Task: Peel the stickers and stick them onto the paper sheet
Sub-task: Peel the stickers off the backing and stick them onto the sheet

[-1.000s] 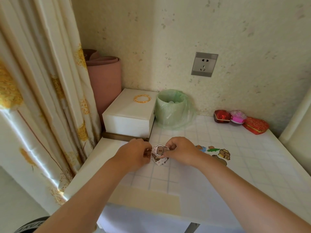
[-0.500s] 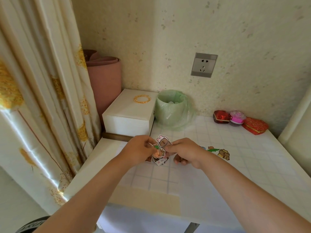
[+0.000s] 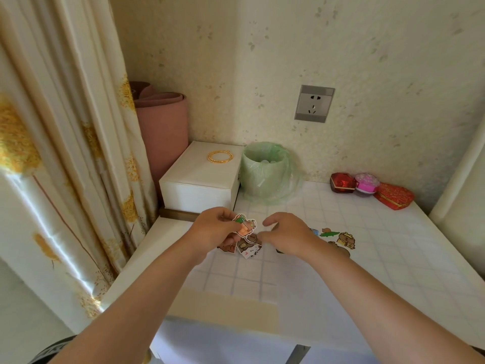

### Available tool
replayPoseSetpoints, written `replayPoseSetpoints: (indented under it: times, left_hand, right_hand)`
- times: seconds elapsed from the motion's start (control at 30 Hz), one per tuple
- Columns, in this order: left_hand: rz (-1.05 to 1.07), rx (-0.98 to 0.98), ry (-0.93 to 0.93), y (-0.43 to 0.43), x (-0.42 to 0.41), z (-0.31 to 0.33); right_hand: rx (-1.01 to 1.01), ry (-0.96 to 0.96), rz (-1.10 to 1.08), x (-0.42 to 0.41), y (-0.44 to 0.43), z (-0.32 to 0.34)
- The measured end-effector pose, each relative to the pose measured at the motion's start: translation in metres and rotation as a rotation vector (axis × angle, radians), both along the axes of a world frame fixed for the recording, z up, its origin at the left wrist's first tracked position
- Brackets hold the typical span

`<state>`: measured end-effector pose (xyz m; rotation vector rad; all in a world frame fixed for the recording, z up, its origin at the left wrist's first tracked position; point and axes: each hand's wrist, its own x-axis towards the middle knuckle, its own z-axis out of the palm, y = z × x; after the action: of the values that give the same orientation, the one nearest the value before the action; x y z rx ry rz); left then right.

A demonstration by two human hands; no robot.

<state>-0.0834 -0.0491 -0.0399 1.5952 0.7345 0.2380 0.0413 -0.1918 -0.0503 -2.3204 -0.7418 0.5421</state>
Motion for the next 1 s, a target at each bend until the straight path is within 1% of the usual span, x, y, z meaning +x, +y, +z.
replayPoseSetpoints:
  times: [0.1, 0.17, 0.27, 0.37, 0.47, 0.57, 0.63, 0.7, 0.83, 1.0]
  left_hand:
    - [-0.012, -0.014, -0.034, -0.006, 0.001, 0.005]
    - [-0.015, -0.015, -0.054, -0.012, 0.003, 0.009]
    - [-0.007, -0.014, -0.076, -0.022, 0.007, 0.015]
    - [-0.059, 0.032, -0.071, -0.033, 0.010, 0.020]
    - [-0.115, 0.083, -0.071, -0.042, 0.016, 0.023]
    - [-0.146, 0.222, -0.072, -0.048, 0.026, 0.023]
    - [-0.132, 0.267, -0.115, -0.050, 0.035, 0.023]
    - [-0.122, 0.278, -0.149, -0.052, 0.044, 0.023]
    - [-0.106, 0.292, -0.183, -0.059, 0.062, 0.023]
    - [-0.165, 0.312, -0.200, -0.076, 0.081, 0.017]
  right_hand:
    - [0.186, 0.196, -0.008, -0.007, -0.005, 0.018]
    - [0.263, 0.319, -0.033, -0.011, -0.013, 0.031]
    - [0.331, 0.366, -0.046, -0.012, -0.024, 0.040]
    - [0.382, 0.280, -0.067, -0.008, -0.032, 0.039]
    - [0.373, 0.174, -0.054, -0.002, -0.039, 0.040]
    - [0.344, 0.088, -0.064, 0.004, -0.044, 0.043]
    - [0.377, 0.104, -0.092, 0.009, -0.047, 0.047]
    - [0.404, 0.162, -0.101, 0.015, -0.052, 0.050]
    - [0.385, 0.246, -0.056, 0.028, -0.066, 0.056]
    - [0.334, 0.044, -0.064, 0.045, -0.080, 0.052]
